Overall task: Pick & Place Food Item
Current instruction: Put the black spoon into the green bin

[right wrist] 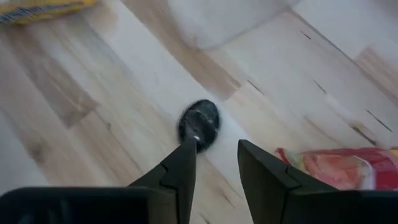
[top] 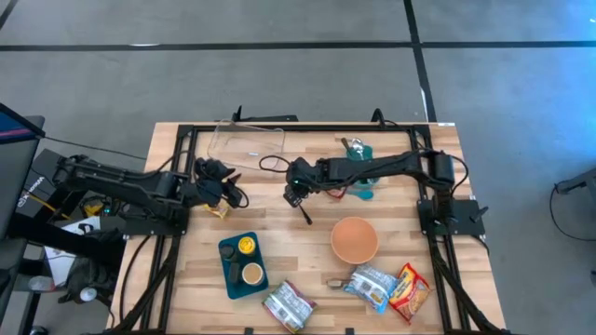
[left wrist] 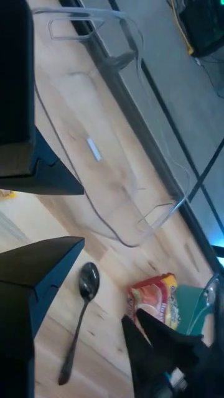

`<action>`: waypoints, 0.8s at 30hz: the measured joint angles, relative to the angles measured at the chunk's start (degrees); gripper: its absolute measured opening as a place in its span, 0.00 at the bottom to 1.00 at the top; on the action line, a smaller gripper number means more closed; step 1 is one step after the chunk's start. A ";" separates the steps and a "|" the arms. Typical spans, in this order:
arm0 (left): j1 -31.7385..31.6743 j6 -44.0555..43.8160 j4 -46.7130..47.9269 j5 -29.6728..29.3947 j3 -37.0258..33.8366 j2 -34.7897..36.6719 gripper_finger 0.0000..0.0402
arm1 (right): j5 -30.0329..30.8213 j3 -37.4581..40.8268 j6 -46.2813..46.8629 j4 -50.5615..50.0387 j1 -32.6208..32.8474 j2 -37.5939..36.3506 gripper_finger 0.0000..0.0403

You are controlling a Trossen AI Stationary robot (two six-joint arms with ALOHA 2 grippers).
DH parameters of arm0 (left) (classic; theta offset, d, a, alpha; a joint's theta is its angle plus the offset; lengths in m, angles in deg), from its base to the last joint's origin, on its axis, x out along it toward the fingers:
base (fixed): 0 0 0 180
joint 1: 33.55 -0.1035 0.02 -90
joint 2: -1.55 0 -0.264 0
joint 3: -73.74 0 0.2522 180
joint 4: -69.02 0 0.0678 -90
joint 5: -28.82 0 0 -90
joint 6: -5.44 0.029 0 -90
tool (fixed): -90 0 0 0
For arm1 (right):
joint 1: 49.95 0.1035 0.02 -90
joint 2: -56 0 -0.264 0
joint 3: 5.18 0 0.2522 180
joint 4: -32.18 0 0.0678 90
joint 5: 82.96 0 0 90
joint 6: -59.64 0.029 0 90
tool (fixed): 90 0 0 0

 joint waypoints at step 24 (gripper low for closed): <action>0.02 -0.16 -0.46 0.42 -0.50 -0.01 0.28 | -2.86 0.04 2.22 1.71 0.23 2.07 0.28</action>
